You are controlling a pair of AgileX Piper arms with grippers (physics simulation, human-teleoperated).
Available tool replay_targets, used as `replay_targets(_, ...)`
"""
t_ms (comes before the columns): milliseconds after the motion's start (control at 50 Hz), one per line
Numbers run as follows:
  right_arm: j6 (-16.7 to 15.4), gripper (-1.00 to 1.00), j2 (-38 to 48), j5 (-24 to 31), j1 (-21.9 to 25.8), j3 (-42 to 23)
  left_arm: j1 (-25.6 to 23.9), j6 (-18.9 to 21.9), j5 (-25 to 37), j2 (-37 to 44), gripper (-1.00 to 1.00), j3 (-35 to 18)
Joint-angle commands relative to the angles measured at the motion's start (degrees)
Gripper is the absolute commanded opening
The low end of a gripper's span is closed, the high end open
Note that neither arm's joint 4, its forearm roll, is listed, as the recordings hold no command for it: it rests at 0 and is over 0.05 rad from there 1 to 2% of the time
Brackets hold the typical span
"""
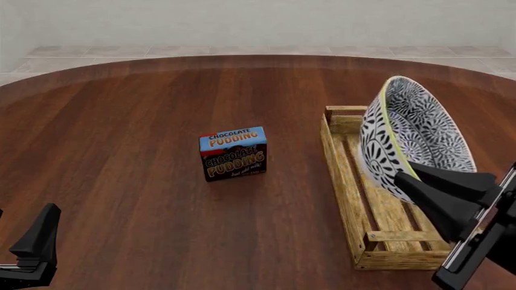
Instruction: Pick up the bowl on the left and put it in the tray.
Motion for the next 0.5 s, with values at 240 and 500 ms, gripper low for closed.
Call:
replay_targets(240,0.7,-1.00,1.6,-0.9,-4.2,1.1,0.0,0.0,0.0,0.0,1.00,0.0)
replay_targets(500,1.5,-1.00,3.3,-1.8,-6.5,1.7,0.0,0.0,0.0,0.0,1.00,0.0)
